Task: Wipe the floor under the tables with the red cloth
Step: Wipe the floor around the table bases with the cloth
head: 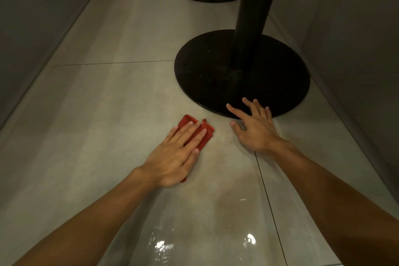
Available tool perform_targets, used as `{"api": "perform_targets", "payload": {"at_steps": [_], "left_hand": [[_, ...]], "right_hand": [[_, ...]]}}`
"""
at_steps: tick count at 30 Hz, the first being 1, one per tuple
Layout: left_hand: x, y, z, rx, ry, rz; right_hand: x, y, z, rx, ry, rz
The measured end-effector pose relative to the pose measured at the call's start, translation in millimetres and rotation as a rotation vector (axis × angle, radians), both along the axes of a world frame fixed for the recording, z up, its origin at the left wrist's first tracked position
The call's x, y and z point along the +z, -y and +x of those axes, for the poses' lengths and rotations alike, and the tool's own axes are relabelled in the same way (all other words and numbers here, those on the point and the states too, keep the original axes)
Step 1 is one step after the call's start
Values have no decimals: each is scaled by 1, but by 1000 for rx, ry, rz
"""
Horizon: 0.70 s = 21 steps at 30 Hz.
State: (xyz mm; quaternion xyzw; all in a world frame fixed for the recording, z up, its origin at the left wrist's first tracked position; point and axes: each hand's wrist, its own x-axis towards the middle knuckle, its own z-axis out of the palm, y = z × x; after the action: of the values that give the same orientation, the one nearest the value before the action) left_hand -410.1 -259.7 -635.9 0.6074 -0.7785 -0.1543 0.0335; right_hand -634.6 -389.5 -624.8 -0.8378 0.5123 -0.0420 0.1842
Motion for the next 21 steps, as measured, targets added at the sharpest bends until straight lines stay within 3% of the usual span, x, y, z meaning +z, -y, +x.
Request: {"api": "perform_targets", "payload": {"at_steps": [4, 9, 16, 21], "left_hand": [[0, -20, 26, -39, -21, -11], [-4, -30, 31, 187, -14, -21], [-7, -93, 5, 27, -40, -109], [-9, -90, 12, 260, -31, -113]], "right_hand": [[0, -1, -1, 11, 0, 0], [1, -1, -1, 14, 5, -2], [-3, 0, -1, 5, -12, -14], [-2, -1, 1, 3, 0, -8]]}}
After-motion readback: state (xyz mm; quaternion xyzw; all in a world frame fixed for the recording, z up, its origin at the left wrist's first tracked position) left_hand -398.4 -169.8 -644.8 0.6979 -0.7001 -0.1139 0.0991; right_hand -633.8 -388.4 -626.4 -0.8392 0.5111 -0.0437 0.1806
